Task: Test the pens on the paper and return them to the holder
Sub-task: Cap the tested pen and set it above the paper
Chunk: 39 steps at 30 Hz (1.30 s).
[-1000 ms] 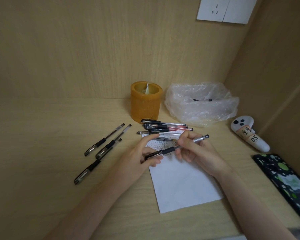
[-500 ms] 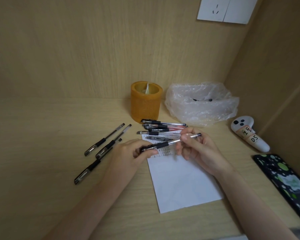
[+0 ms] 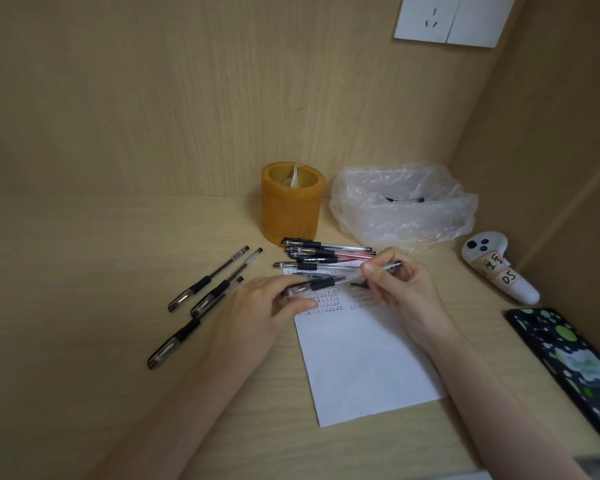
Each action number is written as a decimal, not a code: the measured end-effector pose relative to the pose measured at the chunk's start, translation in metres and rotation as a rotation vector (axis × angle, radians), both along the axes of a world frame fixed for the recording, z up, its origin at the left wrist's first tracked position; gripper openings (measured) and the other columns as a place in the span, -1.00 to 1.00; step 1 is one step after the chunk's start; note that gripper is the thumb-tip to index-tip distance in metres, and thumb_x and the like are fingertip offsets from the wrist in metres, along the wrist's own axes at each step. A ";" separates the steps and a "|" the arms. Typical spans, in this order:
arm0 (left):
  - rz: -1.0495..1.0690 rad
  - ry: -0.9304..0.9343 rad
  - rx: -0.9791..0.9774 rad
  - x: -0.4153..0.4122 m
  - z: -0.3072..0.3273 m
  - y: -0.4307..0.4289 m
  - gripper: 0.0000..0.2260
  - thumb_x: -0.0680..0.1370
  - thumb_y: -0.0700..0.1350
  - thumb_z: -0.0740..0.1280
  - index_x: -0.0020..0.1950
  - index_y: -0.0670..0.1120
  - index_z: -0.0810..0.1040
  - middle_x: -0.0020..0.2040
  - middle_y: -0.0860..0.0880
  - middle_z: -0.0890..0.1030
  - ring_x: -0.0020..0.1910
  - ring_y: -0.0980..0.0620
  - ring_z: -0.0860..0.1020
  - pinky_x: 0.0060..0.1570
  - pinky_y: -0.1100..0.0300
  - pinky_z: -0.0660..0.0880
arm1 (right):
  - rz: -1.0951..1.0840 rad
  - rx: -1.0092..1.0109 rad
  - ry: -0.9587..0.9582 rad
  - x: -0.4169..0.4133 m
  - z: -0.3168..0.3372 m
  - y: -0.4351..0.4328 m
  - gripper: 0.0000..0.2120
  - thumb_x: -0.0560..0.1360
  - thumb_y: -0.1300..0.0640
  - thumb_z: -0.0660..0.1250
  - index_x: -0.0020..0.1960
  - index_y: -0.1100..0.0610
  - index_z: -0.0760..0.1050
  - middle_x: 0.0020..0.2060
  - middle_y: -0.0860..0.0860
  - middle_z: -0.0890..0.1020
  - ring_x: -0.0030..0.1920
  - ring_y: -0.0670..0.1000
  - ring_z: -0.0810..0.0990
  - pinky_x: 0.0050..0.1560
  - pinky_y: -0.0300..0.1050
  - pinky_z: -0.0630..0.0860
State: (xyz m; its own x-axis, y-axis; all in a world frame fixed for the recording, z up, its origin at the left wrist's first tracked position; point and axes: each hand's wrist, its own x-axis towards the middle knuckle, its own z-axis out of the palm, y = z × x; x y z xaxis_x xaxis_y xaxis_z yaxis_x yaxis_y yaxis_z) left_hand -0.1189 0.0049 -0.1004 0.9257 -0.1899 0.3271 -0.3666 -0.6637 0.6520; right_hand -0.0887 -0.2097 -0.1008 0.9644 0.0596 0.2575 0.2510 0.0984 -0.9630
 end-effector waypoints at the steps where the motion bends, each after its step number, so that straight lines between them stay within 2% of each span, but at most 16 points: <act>1: 0.021 -0.011 0.033 0.002 -0.001 0.001 -0.57 0.42 0.25 0.19 0.23 0.14 0.47 -0.11 0.27 0.53 -0.15 0.42 0.44 -0.10 0.52 0.31 | -0.031 0.011 -0.005 0.001 0.000 -0.003 -0.82 0.36 0.09 0.45 -0.24 0.15 0.50 -0.50 -0.02 0.50 -0.48 -0.09 0.37 -0.45 -0.32 0.31; 2: 0.052 -0.042 0.050 0.005 -0.003 0.003 -0.53 0.43 0.26 0.14 0.26 0.10 0.47 -0.04 0.21 0.56 -0.04 0.36 0.46 0.05 0.43 0.29 | -0.062 0.033 0.003 0.002 0.000 -0.007 -0.81 0.35 0.03 0.49 -0.25 0.11 0.53 -0.46 -0.02 0.52 -0.44 -0.07 0.39 -0.41 -0.30 0.32; 4: 0.157 -0.161 0.083 0.011 -0.011 0.013 -0.62 0.50 0.13 0.18 0.21 0.00 0.54 0.03 0.07 0.61 0.09 0.09 0.51 0.17 0.22 0.29 | -0.126 0.046 0.020 0.005 -0.002 -0.014 -0.88 0.37 0.08 0.48 -0.23 0.08 0.56 -0.39 -0.05 0.59 -0.38 -0.09 0.48 -0.34 -0.31 0.39; 7: 0.304 -0.266 0.181 0.019 -0.021 0.026 -0.81 0.50 -0.23 0.34 0.10 -0.11 0.61 0.00 -0.08 0.63 -0.01 -0.11 0.55 0.03 0.03 0.43 | -0.215 -0.121 -0.007 0.007 -0.007 -0.012 -0.94 0.44 0.23 0.41 -0.18 0.10 0.59 -0.26 -0.09 0.65 -0.25 -0.13 0.55 -0.15 -0.31 0.46; 9: 0.345 -0.252 0.240 0.022 -0.023 0.031 -0.72 0.41 -0.39 0.38 0.06 -0.14 0.62 -0.05 -0.11 0.63 -0.09 -0.14 0.55 -0.10 -0.02 0.49 | -0.218 -0.177 -0.022 0.006 -0.007 -0.009 -0.94 0.46 0.27 0.40 -0.15 0.14 0.60 -0.19 -0.02 0.66 -0.21 -0.15 0.57 -0.10 -0.35 0.46; 11: 0.383 -0.208 0.287 0.024 -0.025 0.035 -0.64 0.34 -0.47 0.39 0.06 -0.14 0.62 -0.05 -0.12 0.62 -0.12 -0.14 0.54 -0.15 0.01 0.49 | -0.226 -0.195 -0.012 0.007 -0.007 -0.009 -0.94 0.46 0.29 0.40 -0.09 0.18 0.61 -0.17 0.01 0.65 -0.27 -0.21 0.56 -0.16 -0.41 0.45; 13: 0.417 -0.162 0.310 0.025 -0.027 0.038 -0.65 0.36 -0.45 0.40 0.06 -0.14 0.62 -0.04 -0.13 0.61 -0.13 -0.14 0.54 -0.16 0.02 0.47 | -0.254 -0.220 -0.004 0.010 -0.010 -0.012 -0.87 0.43 0.30 0.43 -0.04 0.15 0.61 -0.18 -0.01 0.65 -0.30 -0.21 0.55 -0.21 -0.43 0.43; 15: 0.431 -0.137 0.301 0.025 -0.028 0.038 -0.68 0.39 -0.43 0.39 0.07 -0.15 0.62 -0.03 -0.15 0.61 -0.13 -0.15 0.54 -0.15 0.01 0.46 | -0.296 -0.297 -0.014 0.013 -0.014 -0.014 -0.83 0.41 0.29 0.46 -0.08 0.05 0.61 -0.11 0.02 0.66 -0.17 -0.15 0.58 -0.13 -0.38 0.43; 19: 0.422 -0.113 0.248 0.024 -0.026 0.036 -0.72 0.47 -0.39 0.33 0.12 -0.15 0.59 0.01 -0.17 0.61 -0.07 -0.14 0.52 -0.08 0.01 0.46 | -0.375 -0.471 -0.094 0.014 -0.019 -0.015 -0.80 0.39 0.37 0.45 -0.14 0.07 0.63 -0.06 0.08 0.56 -0.08 -0.34 0.52 -0.04 -0.51 0.37; 23: 0.410 -0.101 0.172 0.025 -0.027 0.036 -0.77 0.49 -0.34 0.31 0.12 -0.14 0.56 0.01 -0.14 0.58 -0.04 -0.12 0.50 -0.01 -0.02 0.46 | -0.374 -0.582 -0.161 0.022 -0.028 -0.019 -0.68 0.36 0.42 0.43 -0.09 0.01 0.63 -0.05 -0.02 0.60 0.11 0.02 0.51 0.13 -0.19 0.42; 27: 0.421 -0.097 0.044 0.027 -0.029 0.038 -0.74 0.46 -0.37 0.33 0.10 -0.15 0.51 0.02 -0.12 0.53 0.03 -0.11 0.48 0.08 -0.01 0.44 | -0.392 -0.604 -0.192 0.022 -0.029 -0.018 -0.67 0.39 0.41 0.41 -0.07 -0.01 0.62 0.01 -0.14 0.59 0.25 0.01 0.40 0.29 -0.23 0.31; 29: 0.412 -0.112 0.018 0.026 -0.029 0.038 -0.73 0.44 -0.40 0.34 0.09 -0.16 0.51 0.00 -0.10 0.52 0.02 -0.09 0.48 0.06 0.03 0.44 | -0.386 -0.551 -0.202 0.021 -0.029 -0.017 -0.64 0.41 0.40 0.40 -0.09 -0.09 0.60 -0.01 -0.29 0.58 0.24 -0.01 0.39 0.31 -0.07 0.36; 31: 0.381 -0.145 0.016 0.026 -0.028 0.037 -0.68 0.40 -0.45 0.35 0.07 -0.15 0.52 -0.02 -0.07 0.52 0.00 -0.08 0.49 0.04 0.08 0.44 | -0.410 -0.496 -0.211 0.019 -0.027 -0.016 -0.61 0.41 0.40 0.38 -0.13 -0.12 0.60 -0.07 -0.34 0.59 0.22 -0.01 0.40 0.30 0.00 0.38; 34: 0.322 -0.237 0.008 0.022 -0.021 0.034 -0.70 0.40 -0.42 0.37 0.05 -0.13 0.54 -0.05 -0.02 0.54 -0.03 -0.01 0.47 0.00 0.30 0.30 | -0.435 -0.493 -0.220 0.014 -0.020 -0.012 -0.74 0.45 0.35 0.36 -0.12 -0.01 0.64 -0.05 -0.17 0.63 0.19 -0.04 0.40 0.24 -0.21 0.35; 36: 0.255 -0.308 -0.015 0.019 -0.012 0.028 -0.76 0.42 -0.36 0.37 0.03 -0.12 0.55 -0.06 0.03 0.54 -0.04 0.08 0.42 -0.02 0.39 0.27 | -0.406 -0.466 -0.213 0.008 -0.012 -0.009 -0.79 0.48 0.29 0.37 -0.11 -0.01 0.64 -0.08 -0.06 0.65 0.10 -0.07 0.42 0.08 -0.38 0.33; 39: 0.083 -0.340 -0.030 0.013 -0.004 0.018 -0.82 0.45 -0.26 0.37 0.03 -0.08 0.56 -0.07 0.13 0.51 -0.04 0.20 0.39 0.02 0.45 0.30 | -0.207 -0.308 -0.106 -0.001 -0.001 -0.003 -0.84 0.44 0.13 0.43 0.01 -0.04 0.64 -0.17 -0.02 0.63 -0.10 -0.10 0.50 -0.03 -0.30 0.40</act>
